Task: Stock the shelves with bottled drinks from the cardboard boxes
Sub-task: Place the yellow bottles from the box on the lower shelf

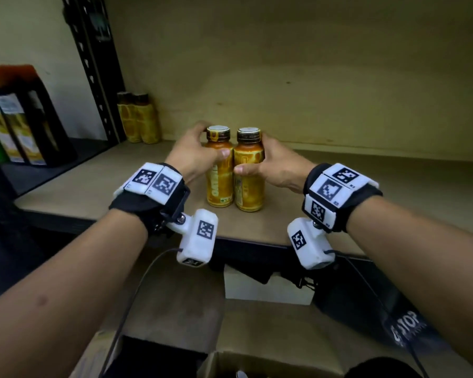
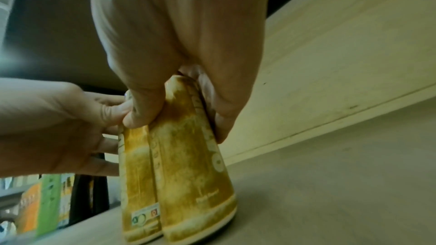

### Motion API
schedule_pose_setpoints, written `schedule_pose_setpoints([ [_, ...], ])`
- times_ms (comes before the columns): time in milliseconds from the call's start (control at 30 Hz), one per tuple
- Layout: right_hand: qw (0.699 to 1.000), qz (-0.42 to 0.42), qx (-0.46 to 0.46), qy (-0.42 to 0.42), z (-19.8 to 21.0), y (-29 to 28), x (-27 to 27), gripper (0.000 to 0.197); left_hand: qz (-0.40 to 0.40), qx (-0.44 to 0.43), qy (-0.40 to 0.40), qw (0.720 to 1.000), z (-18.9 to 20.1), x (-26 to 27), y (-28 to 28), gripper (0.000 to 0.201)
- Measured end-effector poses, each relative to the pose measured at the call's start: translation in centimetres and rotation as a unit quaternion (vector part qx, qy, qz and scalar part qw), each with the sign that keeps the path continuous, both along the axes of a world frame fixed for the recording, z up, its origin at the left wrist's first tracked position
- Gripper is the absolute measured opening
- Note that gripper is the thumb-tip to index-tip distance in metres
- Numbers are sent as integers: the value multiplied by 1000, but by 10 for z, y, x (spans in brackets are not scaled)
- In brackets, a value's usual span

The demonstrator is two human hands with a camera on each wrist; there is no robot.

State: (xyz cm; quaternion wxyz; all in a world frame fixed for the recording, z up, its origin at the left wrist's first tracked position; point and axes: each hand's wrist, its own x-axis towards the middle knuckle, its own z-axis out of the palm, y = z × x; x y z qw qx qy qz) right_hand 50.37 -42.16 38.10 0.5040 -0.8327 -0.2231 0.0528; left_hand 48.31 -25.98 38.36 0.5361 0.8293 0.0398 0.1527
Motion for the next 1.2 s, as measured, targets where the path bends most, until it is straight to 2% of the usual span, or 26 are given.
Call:
schedule_pose_setpoints([
  [167,996,36,-80,-9,11,42,50,64,47,90,-1,995,2,51,34,59],
  [267,996,48,-80,2,14,61,75,56,73,130,-9,989,4,80,54,55],
  [367,995,66,-76,-9,12,76,103,37,102,163,-16,981,4,114,75,53],
  [533,993,89,-80,-13,10,99,140,44,157,137,2,978,6,167,112,52],
  [800,999,38,-18,-15,-5,126,201,49,192,131,11,973,3,238,170,49],
  [967,994,71,-81,-4,14,149,238,45,199,100,24,975,1,261,193,71],
  [1033,994,49,-102,1,21,160,248,46,193,98,27,976,1,266,198,75],
  [1200,998,-19,-59,-27,10,192,268,53,181,74,20,980,-2,275,205,78],
])
